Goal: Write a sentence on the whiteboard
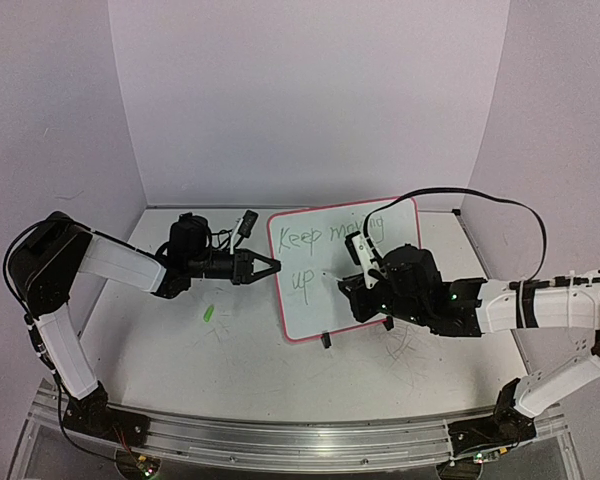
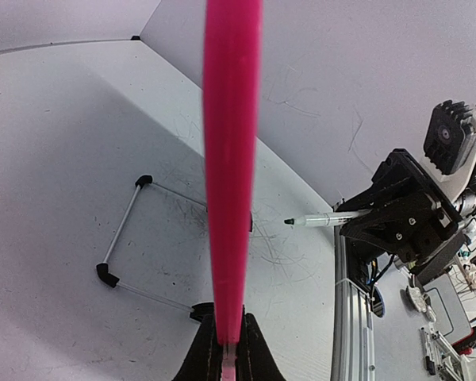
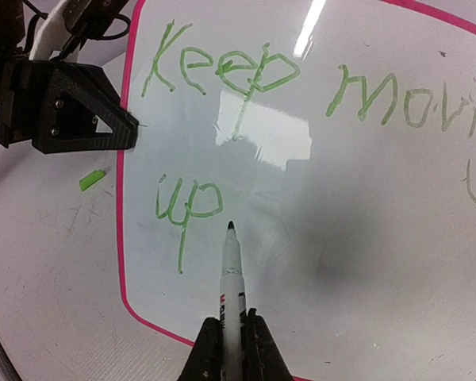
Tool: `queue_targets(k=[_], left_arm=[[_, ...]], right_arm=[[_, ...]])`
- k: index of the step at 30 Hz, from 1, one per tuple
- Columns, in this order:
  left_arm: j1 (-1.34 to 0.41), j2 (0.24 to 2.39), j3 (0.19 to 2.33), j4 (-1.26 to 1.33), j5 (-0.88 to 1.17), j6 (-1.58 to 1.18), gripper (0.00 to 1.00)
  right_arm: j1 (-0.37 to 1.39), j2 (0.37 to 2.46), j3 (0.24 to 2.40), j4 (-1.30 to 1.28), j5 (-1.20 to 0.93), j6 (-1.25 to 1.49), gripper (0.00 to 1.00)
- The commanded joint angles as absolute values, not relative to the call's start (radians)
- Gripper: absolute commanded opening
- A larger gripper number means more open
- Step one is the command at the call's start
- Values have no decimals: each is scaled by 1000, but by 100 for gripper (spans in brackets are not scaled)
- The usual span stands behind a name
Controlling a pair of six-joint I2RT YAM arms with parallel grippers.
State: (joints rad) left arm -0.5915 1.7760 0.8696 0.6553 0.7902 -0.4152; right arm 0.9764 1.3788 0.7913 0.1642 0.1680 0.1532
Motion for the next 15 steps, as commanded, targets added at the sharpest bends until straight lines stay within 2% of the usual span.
queue_targets(k=[1, 15], left_arm=[[-588, 1750, 899, 635, 766, -371, 0], [-587, 1755, 905, 628, 767, -365, 0]], right_arm=[[977, 1389, 836, 173, 189, 136, 0], [976, 1380, 844, 135, 251, 110, 0]])
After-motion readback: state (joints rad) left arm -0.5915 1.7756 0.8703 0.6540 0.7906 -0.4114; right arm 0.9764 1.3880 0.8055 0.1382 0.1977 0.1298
